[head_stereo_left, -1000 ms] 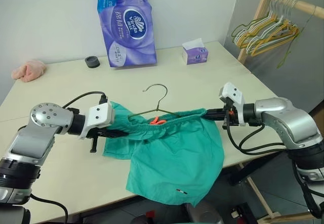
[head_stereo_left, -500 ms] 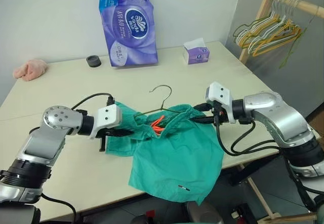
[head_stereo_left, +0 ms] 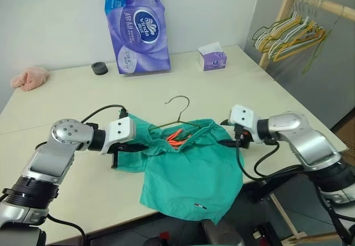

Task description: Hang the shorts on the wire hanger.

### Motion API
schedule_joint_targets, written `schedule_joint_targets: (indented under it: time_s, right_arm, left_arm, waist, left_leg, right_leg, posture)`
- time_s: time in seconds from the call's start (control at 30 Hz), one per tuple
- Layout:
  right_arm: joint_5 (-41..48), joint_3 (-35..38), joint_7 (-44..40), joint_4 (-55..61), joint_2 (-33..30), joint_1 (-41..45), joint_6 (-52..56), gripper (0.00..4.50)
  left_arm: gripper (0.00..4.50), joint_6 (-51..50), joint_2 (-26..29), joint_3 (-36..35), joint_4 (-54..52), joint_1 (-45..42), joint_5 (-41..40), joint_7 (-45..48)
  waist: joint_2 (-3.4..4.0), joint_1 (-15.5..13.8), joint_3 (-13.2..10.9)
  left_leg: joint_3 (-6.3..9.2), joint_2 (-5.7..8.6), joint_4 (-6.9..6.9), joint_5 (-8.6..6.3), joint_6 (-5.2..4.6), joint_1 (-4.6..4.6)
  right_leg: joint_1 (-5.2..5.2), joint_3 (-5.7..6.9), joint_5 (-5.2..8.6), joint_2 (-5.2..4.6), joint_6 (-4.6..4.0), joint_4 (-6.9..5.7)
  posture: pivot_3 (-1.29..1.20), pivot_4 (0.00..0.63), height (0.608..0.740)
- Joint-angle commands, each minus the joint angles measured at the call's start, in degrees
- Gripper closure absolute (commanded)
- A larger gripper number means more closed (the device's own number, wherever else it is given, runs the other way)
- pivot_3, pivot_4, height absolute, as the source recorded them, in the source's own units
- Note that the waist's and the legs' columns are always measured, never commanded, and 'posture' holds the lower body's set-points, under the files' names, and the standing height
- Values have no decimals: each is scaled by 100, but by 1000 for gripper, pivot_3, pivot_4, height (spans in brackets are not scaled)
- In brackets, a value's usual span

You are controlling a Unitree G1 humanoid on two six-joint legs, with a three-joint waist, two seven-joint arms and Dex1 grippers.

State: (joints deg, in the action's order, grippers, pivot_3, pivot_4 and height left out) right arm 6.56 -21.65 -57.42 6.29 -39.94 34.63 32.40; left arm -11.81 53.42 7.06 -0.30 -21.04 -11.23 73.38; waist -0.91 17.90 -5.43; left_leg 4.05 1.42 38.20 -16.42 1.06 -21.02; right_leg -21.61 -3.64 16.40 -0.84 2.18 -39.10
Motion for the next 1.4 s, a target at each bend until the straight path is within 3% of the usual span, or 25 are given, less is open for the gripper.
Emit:
schedule_joint_targets:
  time_s: [0.03,0.3,0.4,0.67,0.8,0.87,1.03,1.3,1.4]
  right_arm:
    - [-262,-192,-135,-387,253,405,-467,1023]
    - [-793,-719,-523,-1794,891,1080,-1357,1023]
    - [-882,-767,-719,-2054,1047,1231,-1556,1605]
    - [-1010,-744,-1073,-2118,1179,1307,-1649,4461]
    - [-947,-681,-1215,-1909,1152,1244,-1515,4500]
    - [-898,-627,-1274,-1760,1104,1204,-1425,4500]
    - [-774,-394,-1374,-1377,883,1083,-1159,4500]
    - [-591,-167,-1498,-950,549,947,-740,4500]
    - [-516,-130,-1583,-871,474,959,-579,4500]
  left_arm:
    - [4427,89,-26,-32,-59,-161,27,22]
    - [4427,59,-79,-50,-89,-158,3,13]
    - [4427,38,-92,-74,-115,-136,-25,0]
    - [4427,-75,-218,-164,-208,-99,-196,-72]
    - [4427,-147,-459,-296,-164,-163,-291,-276]
    - [4427,-646,-617,-490,-106,-193,-682,-264]
    - [3038,-1032,-944,-1100,563,-482,-1068,-656]
    - [633,-1265,-532,-1057,803,-580,-1188,19]
    - [633,-1137,-372,-984,861,-643,-1142,308]
  waist:
    - [0,3,0]
    - [0,48,3]
    - [0,73,4]
    - [1,110,6]
    - [1,108,9]
    - [2,106,11]
    - [0,122,18]
    - [-3,130,31]
    - [-3,147,32]
  left_leg:
    - [0,0,0,0,0,0]
    - [3,0,2,0,0,0]
    - [3,1,2,0,1,-1]
    - [8,1,1,0,1,-1]
    - [9,1,2,0,1,-1]
    - [9,2,2,0,1,-1]
    - [15,2,4,0,1,-2]
    - [16,4,4,0,1,-3]
    - [15,4,2,0,2,-3]
  right_leg:
    - [0,0,0,0,0,0]
    - [1,4,-1,-1,-1,0]
    - [1,3,-1,-1,-1,1]
    - [0,7,-1,-1,-1,-2]
    - [1,8,-1,-3,-1,-2]
    - [1,8,-1,-4,-1,-2]
    - [1,16,-1,-4,-1,-6]
    - [0,17,-1,-7,-1,-3]
    - [0,16,-1,-7,-1,-2]
  posture:
    - [-328,24,740]
    - [-314,22,740]
    - [-314,22,740]
    - [-305,21,740]
    - [-308,21,740]
    - [-314,22,740]
    - [-321,23,740]
    - [-326,23,740]
    - [-342,25,740]
